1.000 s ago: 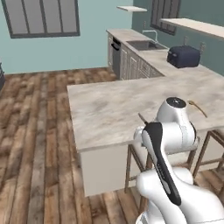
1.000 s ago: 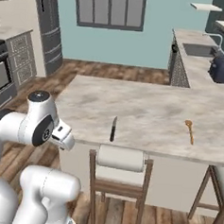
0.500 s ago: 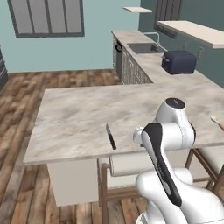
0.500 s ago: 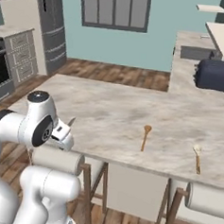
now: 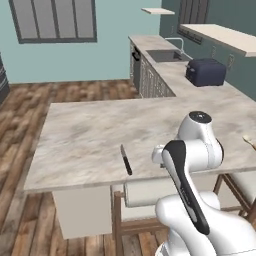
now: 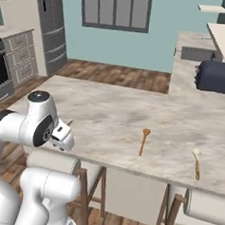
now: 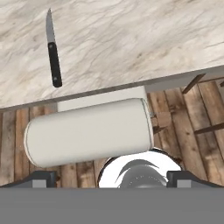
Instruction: Pick up the metallic utensils from the counter and place them in the open drawer. Make sure not to pick up any wooden utensils.
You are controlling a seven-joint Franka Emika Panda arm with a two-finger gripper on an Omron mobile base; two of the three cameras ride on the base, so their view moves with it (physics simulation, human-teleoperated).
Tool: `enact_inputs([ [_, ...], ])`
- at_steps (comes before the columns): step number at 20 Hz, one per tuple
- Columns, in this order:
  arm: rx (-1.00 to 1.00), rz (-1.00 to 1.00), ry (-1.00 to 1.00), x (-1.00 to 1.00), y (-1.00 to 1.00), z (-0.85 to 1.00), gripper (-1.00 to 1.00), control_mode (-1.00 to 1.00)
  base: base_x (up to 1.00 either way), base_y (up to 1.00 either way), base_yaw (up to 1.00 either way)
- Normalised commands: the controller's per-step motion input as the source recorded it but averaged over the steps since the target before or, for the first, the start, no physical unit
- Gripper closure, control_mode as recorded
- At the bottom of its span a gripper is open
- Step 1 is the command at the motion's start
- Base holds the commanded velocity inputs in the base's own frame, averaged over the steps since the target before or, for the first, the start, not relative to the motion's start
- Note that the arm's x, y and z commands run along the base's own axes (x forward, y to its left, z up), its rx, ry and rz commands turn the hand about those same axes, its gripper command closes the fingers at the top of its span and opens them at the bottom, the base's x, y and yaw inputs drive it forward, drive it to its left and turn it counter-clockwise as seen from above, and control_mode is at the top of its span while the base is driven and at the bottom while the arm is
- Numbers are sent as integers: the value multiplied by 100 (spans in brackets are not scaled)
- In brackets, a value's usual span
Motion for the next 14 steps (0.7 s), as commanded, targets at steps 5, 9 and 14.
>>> enact_inputs([
  [5,0,0,0,0,0,0,-100,100,-28,38,25],
  [9,0,0,0,0,0,0,-100,100,52,25,10],
  [14,0,0,0,0,0,0,-100,100,98,25,-7],
])
